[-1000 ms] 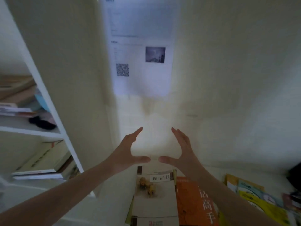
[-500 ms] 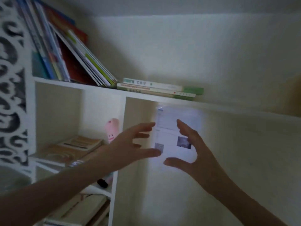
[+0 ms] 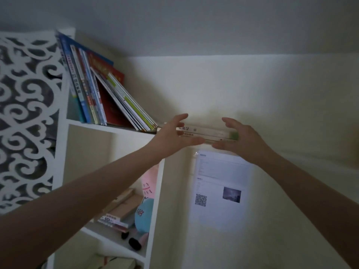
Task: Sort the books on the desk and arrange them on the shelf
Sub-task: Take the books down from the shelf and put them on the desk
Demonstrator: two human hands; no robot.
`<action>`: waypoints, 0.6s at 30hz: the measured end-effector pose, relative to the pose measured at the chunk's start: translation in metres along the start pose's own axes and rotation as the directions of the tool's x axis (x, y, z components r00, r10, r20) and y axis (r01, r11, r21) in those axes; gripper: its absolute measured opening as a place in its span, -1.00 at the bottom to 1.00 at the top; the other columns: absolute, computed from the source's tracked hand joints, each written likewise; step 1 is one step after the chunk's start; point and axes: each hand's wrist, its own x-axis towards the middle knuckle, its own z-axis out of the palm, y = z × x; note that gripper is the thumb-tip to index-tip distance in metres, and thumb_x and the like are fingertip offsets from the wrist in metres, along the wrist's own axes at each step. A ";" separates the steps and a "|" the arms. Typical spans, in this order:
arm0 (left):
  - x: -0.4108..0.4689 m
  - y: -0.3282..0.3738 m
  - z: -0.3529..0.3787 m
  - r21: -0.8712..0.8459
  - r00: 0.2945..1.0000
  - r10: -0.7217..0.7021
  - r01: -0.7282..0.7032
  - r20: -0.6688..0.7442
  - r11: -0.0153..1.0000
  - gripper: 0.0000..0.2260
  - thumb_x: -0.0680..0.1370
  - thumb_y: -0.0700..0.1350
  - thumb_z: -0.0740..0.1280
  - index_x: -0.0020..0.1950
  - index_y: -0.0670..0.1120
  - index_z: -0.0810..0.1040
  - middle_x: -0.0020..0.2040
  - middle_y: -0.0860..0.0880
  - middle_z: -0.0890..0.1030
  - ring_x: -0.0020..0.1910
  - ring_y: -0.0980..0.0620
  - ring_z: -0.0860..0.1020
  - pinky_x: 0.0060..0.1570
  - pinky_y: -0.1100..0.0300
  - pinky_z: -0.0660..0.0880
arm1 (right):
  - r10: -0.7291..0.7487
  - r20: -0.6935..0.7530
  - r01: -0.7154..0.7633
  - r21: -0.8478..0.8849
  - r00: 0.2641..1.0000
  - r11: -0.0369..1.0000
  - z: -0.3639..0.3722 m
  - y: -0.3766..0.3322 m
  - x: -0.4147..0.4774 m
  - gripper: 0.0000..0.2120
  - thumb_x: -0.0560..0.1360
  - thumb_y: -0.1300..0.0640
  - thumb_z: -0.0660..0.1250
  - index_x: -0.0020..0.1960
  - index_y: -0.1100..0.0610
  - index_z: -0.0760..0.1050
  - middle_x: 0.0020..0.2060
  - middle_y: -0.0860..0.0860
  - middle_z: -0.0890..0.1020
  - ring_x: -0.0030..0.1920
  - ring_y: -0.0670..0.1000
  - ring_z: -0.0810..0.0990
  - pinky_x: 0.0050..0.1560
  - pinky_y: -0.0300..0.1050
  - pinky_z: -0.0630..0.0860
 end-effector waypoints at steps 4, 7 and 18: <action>0.013 -0.007 0.003 0.075 1.000 -0.016 0.017 -0.008 0.997 -0.32 0.42 -0.02 0.50 0.47 0.05 0.27 0.24 -0.02 0.48 0.10 0.08 0.53 0.05 0.26 0.47 | 0.066 0.080 -0.064 -0.033 0.995 0.997 -0.011 0.014 0.012 -0.22 0.27 -0.29 0.46 0.42 -0.06 0.38 0.39 -0.03 0.45 0.41 0.03 0.35 0.40 -0.10 0.25; 0.018 -0.012 0.001 0.175 0.999 -0.031 0.027 0.020 0.984 -0.35 0.46 0.01 0.45 0.48 0.03 0.24 0.22 -0.03 0.49 0.14 0.06 0.52 0.08 0.23 0.43 | 0.068 0.130 -0.063 -0.042 0.989 0.997 -0.018 0.018 0.019 -0.27 0.33 -0.13 0.52 0.43 -0.03 0.37 0.42 -0.01 0.39 0.38 0.01 0.37 0.25 -0.18 0.32; 0.022 -0.003 0.008 0.196 0.999 -0.044 0.047 -0.017 0.980 -0.36 0.49 0.00 0.42 0.49 0.02 0.21 0.27 -0.03 0.46 0.09 0.06 0.47 -0.11 0.30 0.35 | -0.095 0.178 0.146 -0.299 0.979 0.943 -0.026 0.013 0.018 -0.56 0.46 -0.13 0.42 0.29 0.00 0.53 0.10 0.00 0.64 0.06 0.02 0.58 0.03 -0.19 0.43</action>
